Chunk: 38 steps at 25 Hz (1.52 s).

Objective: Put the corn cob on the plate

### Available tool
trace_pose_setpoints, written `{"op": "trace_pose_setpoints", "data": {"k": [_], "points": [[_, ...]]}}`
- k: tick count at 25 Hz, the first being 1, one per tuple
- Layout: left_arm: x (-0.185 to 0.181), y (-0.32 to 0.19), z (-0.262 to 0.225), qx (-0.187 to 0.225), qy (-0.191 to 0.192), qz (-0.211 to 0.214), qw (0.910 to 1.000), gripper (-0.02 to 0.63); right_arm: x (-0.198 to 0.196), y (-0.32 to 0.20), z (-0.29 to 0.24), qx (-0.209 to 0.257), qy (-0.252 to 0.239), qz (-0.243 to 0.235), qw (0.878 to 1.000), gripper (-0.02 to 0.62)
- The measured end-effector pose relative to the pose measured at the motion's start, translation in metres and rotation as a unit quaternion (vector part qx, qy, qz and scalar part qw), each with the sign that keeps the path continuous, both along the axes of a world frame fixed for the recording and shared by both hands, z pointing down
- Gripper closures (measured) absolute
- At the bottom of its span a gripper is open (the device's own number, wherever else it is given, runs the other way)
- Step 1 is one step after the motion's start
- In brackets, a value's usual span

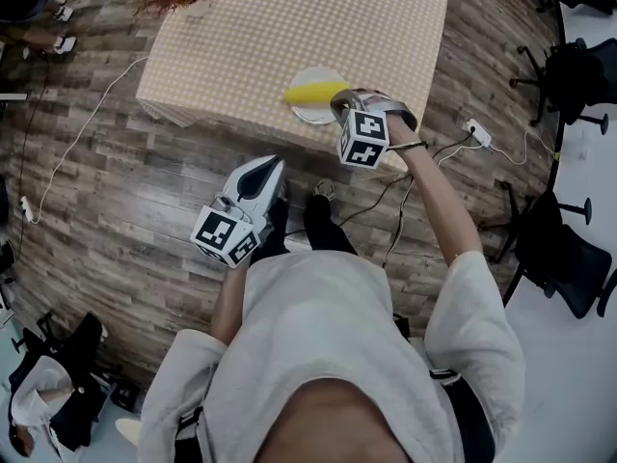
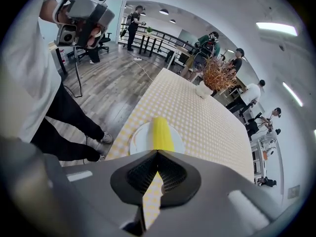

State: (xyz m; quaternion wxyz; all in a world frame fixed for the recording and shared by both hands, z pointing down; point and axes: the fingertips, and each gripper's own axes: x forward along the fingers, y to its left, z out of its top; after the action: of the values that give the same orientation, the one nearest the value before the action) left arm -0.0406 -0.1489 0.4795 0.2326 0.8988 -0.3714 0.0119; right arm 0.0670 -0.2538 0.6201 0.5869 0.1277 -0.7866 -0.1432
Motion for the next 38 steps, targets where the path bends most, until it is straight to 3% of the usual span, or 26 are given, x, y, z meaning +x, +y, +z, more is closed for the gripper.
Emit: {"op": "trace_pose_setpoints", "data": {"k": [5,11,14,18,21,24,28,38], "points": [[0.007,0.005,-0.009,0.01,-0.003,0.003,0.9999,0.598,0.005,-0.003,-0.013,-0.018,-0.06,0.067,0.996,0.595],[0.012,0.01,-0.012,0.015,-0.005,0.008,0.9998,0.598,0.011,-0.013,-0.023,-0.059,-0.142,0.173,0.973,0.595],[0.017,0.013,-0.014,0.015,-0.005,0.011,0.9998,0.598,0.019,-0.017,-0.026,-0.092,-0.191,0.244,0.946,0.595],[0.02,0.016,-0.014,0.015,-0.006,0.012,0.9998,0.598,0.03,-0.024,-0.03,-0.132,-0.254,0.343,0.895,0.595],[0.019,0.014,-0.014,0.016,-0.008,0.013,0.9998,0.598,0.037,-0.028,-0.028,-0.134,-0.256,0.375,0.881,0.595],[0.018,0.012,-0.016,0.018,-0.009,0.013,0.9997,0.598,0.04,-0.029,-0.028,-0.13,-0.26,0.386,0.875,0.595],[0.022,0.01,-0.025,0.029,-0.012,0.017,0.9994,0.598,0.038,-0.029,-0.045,-0.105,-0.282,0.373,0.878,0.595],[0.049,-0.006,-0.078,0.097,-0.025,0.041,0.9942,0.598,0.018,-0.016,-0.176,-0.004,-0.403,0.28,0.871,0.595]]}}
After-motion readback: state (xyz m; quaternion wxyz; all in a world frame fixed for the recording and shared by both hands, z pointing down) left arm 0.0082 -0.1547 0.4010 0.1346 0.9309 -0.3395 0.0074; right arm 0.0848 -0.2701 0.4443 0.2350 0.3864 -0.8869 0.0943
